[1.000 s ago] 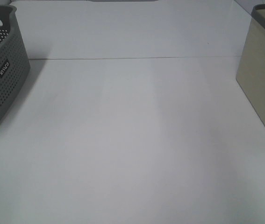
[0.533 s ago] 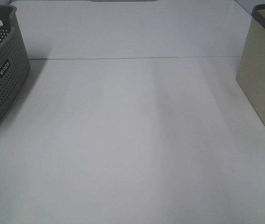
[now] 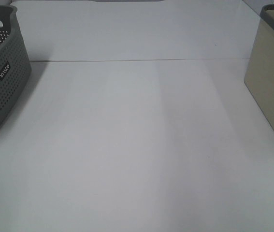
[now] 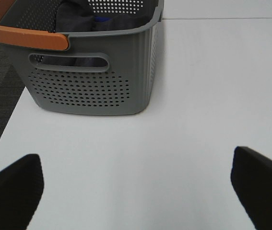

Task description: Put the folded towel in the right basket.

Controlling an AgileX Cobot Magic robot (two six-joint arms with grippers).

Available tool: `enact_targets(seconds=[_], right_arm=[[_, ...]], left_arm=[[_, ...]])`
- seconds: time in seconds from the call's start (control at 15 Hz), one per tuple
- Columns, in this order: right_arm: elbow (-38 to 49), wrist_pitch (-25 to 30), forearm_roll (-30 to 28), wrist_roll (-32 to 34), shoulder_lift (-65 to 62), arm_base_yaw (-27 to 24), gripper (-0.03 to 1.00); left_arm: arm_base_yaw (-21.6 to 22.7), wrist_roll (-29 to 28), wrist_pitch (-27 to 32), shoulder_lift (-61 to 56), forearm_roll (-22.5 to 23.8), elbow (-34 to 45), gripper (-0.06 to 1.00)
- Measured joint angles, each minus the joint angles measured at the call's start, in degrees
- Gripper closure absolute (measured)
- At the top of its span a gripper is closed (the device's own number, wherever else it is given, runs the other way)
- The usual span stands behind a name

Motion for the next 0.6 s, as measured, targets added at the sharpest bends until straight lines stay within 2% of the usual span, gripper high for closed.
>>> enact_targets(seconds=[0.13,0.27,0.47,0.6], right_arm=[[14.0,-4.4,0.1,0.0,-15.9,0.0,0.06],[25.4,-6.1,0.1,-0.2,-30.5,0.0,0.06],[37.2,-4.6,0.1,-0.2,-52.8,0.0,0.06],[41.1,-2.9,0.1,-0.2,-61.2,0.0,0.06]], left_arm=[[0.0,0.0,0.0,0.0,0.0,0.0,-0.05],[0.0,0.0,0.0,0.0,0.0,0.0,-0.05],[0.0,0.0,0.0,0.0,0.0,0.0,-0.05],[0.0,0.0,0.0,0.0,0.0,0.0,-0.05]])
